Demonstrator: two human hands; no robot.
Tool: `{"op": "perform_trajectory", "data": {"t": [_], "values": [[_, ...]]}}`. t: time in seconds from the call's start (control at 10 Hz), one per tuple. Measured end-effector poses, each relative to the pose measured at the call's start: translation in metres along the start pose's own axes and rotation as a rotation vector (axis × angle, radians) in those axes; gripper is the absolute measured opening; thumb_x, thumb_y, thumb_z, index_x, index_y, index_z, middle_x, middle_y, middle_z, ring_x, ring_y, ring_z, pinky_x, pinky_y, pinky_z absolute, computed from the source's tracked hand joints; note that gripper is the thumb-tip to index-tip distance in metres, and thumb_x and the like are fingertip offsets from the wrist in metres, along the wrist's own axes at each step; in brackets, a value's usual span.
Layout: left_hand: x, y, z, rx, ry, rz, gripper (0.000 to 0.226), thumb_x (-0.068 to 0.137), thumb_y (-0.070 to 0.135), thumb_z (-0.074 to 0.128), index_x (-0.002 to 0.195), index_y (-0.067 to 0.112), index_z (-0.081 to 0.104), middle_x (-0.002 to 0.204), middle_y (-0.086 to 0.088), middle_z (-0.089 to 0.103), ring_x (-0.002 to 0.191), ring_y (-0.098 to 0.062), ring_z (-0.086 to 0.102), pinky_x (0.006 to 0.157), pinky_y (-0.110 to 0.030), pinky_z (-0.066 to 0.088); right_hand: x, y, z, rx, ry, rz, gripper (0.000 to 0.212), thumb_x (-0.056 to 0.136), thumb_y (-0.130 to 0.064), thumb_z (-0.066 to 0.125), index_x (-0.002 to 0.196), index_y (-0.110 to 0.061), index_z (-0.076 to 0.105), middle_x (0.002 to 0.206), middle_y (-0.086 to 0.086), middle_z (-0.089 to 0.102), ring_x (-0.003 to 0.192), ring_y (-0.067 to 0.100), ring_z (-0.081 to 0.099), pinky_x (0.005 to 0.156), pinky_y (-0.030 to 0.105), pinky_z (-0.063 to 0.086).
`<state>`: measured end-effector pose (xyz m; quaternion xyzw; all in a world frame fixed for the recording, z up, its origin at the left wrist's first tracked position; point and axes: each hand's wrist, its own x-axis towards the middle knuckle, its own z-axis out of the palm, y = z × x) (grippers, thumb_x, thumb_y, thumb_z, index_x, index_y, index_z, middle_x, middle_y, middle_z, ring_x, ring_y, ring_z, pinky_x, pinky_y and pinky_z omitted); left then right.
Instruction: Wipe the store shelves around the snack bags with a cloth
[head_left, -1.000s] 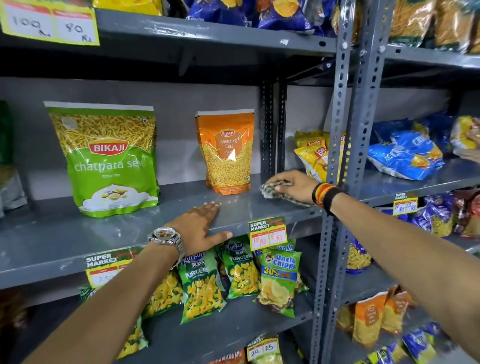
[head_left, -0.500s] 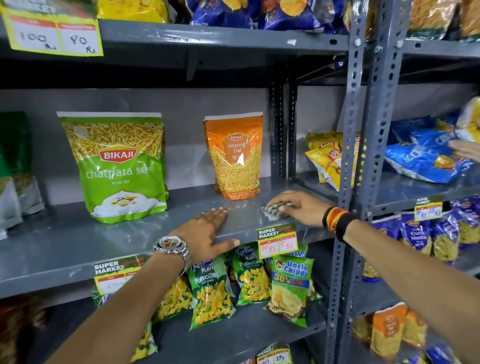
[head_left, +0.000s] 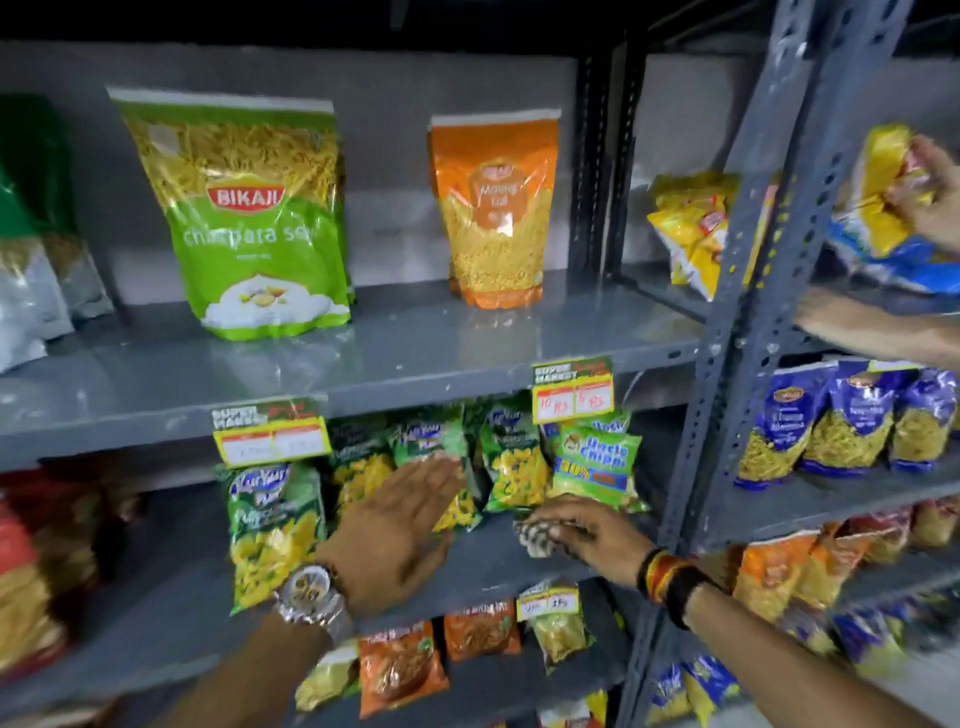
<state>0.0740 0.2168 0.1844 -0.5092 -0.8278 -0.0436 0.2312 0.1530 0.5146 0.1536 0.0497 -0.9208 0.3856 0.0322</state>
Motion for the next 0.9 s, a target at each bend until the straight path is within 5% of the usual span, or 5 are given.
{"op": "perform_trajectory", "data": {"t": [0.2,0.4,0.5,0.7,0.9], "values": [[-0.062,-0.005,0.103,-0.132,-0.334,-0.374,0.077,0.097,0.057,0.044,0.144,-0.003,0.055,0.152,-0.022,0.053,0.136,-0.041,0.057,0.119,-0.037,0.033,0.075,0.029,0.087,-0.263,-0.115,-0.037,0.042,0.098,-0.006,0.046,0.121,-0.033,0.069,0.140,-0.009,0.058,0.131,0.018,0.051,0.111,0.039,0.041],[-0.094,-0.009,0.180,-0.161,-0.466,-0.621,0.103,0.091,0.074,0.020,0.162,0.006,-0.011,0.169,-0.010,-0.023,0.160,-0.029,-0.017,0.130,-0.037,-0.011,0.065,0.079,0.147,-0.455,-0.205,0.033,0.054,0.103,-0.043,0.027,0.156,-0.036,0.015,0.164,-0.019,-0.003,0.155,0.015,-0.004,0.125,0.048,-0.005],[-0.097,-0.008,0.197,-0.136,-0.493,-0.621,0.111,0.085,0.084,0.012,0.162,0.008,-0.013,0.169,-0.009,-0.025,0.159,-0.029,-0.019,0.129,-0.041,-0.012,0.052,0.096,0.164,-0.602,-0.191,0.022,0.073,0.093,-0.068,0.003,0.157,-0.033,-0.005,0.163,-0.013,-0.020,0.153,0.016,-0.020,0.119,0.045,-0.022],[-0.096,-0.013,0.203,-0.142,-0.527,-0.640,0.116,0.088,0.080,0.040,0.163,0.009,-0.013,0.173,-0.010,-0.018,0.161,-0.029,-0.015,0.131,-0.047,-0.007,0.088,0.091,0.178,-0.611,-0.141,0.151,0.081,0.087,-0.074,0.000,0.156,-0.033,-0.011,0.162,-0.013,-0.021,0.149,0.015,-0.026,0.115,0.050,-0.026],[-0.076,0.001,0.165,-0.212,-0.485,-0.636,0.101,0.099,0.071,0.033,0.163,0.007,-0.013,0.173,-0.010,-0.016,0.161,-0.028,-0.015,0.129,-0.041,-0.013,0.061,0.057,0.161,-0.453,0.065,0.094,0.068,0.099,-0.059,0.018,0.158,-0.031,0.001,0.165,-0.013,-0.011,0.153,0.016,-0.018,0.121,0.051,-0.017]]}}
